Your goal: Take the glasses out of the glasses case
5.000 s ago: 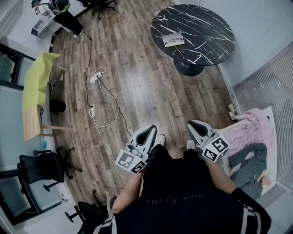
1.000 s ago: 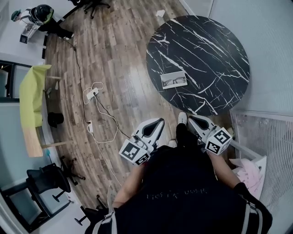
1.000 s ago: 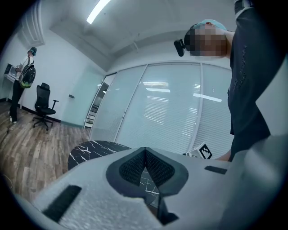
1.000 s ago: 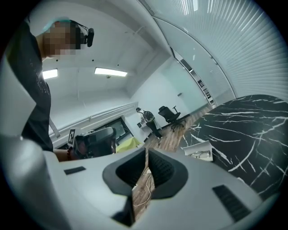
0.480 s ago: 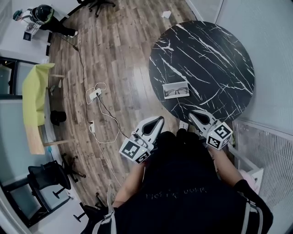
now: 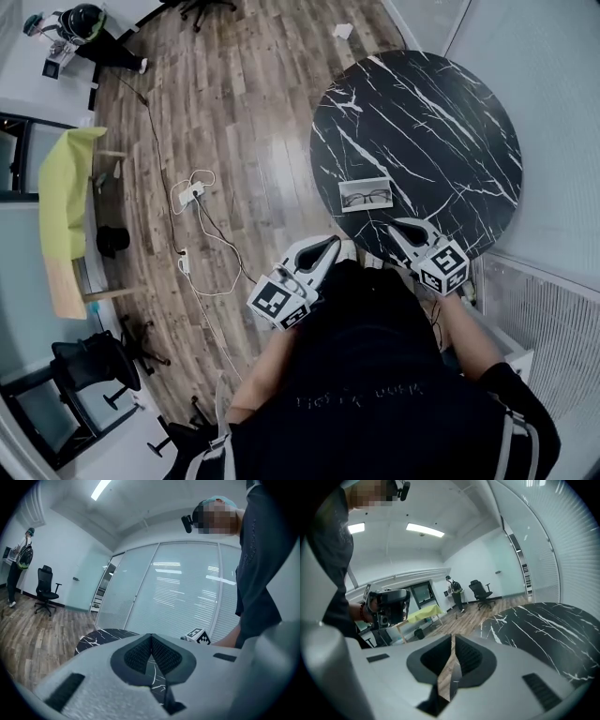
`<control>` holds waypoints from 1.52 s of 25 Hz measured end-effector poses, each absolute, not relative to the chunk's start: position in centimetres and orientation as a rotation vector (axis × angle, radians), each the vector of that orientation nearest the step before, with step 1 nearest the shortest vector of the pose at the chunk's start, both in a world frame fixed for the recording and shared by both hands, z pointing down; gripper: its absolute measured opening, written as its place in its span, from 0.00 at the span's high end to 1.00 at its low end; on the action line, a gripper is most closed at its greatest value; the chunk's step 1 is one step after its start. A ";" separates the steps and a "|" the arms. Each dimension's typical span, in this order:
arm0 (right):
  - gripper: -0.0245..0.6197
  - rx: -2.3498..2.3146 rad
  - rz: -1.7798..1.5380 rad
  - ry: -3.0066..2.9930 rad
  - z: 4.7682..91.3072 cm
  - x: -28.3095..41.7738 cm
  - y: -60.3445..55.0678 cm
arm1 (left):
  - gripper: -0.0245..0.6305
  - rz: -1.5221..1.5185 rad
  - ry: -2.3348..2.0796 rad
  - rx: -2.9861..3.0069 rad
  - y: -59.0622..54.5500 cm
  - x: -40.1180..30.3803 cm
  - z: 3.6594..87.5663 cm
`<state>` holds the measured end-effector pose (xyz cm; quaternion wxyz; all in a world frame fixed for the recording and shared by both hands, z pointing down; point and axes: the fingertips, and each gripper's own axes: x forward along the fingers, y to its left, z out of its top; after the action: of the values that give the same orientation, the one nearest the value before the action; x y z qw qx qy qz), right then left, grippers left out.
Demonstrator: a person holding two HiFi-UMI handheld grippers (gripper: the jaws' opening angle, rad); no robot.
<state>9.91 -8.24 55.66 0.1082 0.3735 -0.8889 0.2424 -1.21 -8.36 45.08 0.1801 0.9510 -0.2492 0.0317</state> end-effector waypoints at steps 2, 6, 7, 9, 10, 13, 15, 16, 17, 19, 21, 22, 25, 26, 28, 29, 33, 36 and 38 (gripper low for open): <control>0.91 1.069 0.694 -2.594 56.4 9.6 -9.1 | 0.93 0.103 -0.687 2.702 -9.1 -1.3 45.4; 0.91 1.033 0.690 -2.553 57.9 9.1 -10.1 | 0.93 0.134 -0.676 2.679 -9.9 -1.9 47.2; 0.91 1.026 0.686 -2.545 58.2 9.1 -10.5 | 0.93 0.143 -0.671 2.674 -10.1 -2.0 47.8; 0.91 1.009 0.673 -2.532 58.7 8.9 -11.2 | 0.93 0.172 -0.659 2.675 -10.5 -1.9 48.6; 0.91 0.999 0.665 -2.525 59.0 8.9 -11.4 | 0.93 0.187 -0.652 2.676 -10.7 -1.9 49.0; 0.91 0.960 0.647 -2.491 60.2 8.8 -12.1 | 0.93 0.221 -0.635 2.671 -11.0 -1.6 50.0; 0.91 0.932 0.635 -2.467 61.1 8.7 -12.5 | 0.93 0.241 -0.631 2.666 -11.2 -1.5 50.7; 0.91 0.919 0.630 -2.457 61.5 8.6 -12.7 | 0.93 0.250 -0.628 2.664 -11.3 -1.5 51.0; 0.91 0.907 0.628 -2.447 61.9 8.6 -12.9 | 0.93 0.257 -0.625 2.663 -11.3 -1.4 51.2; 0.91 0.884 0.628 -2.426 62.6 8.5 -13.3 | 0.93 0.256 -0.615 2.663 -11.4 -1.3 51.4; 0.91 0.863 0.610 -2.408 63.1 8.4 -13.6 | 0.93 0.237 -0.605 2.656 -11.3 -1.2 51.5; 0.91 0.851 0.590 -2.398 63.4 8.4 -13.8 | 0.93 0.227 -0.605 2.649 -11.4 -1.2 51.5; 0.91 0.793 0.545 -2.369 64.6 8.1 -14.2 | 0.93 0.221 -0.618 2.632 -11.7 -1.4 51.8; 0.91 0.773 0.540 -2.360 65.0 8.0 -14.1 | 0.93 0.226 -0.621 2.630 -11.7 -1.4 52.0; 0.91 0.738 0.526 -2.335 65.9 7.9 -14.1 | 0.93 0.232 -0.624 2.626 -11.9 -1.4 52.3; 0.91 0.725 0.515 -2.321 66.2 8.0 -14.2 | 0.93 0.231 -0.624 2.624 -11.9 -1.4 52.4; 0.91 0.676 0.497 -2.281 67.4 7.8 -14.2 | 0.93 0.235 -0.626 2.616 -12.1 -1.4 52.7; 0.91 0.626 0.460 -2.247 68.5 7.9 -14.2 | 0.93 0.239 -0.621 2.610 -12.0 -1.3 53.0; 0.91 0.590 0.421 -2.223 69.1 8.0 -14.3 | 0.93 0.247 -0.617 2.607 -12.0 -1.2 53.2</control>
<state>7.99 -14.33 69.14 0.3909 0.2321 -0.8752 0.1657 -1.22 -12.02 53.22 0.2238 0.9444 -0.2236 0.0895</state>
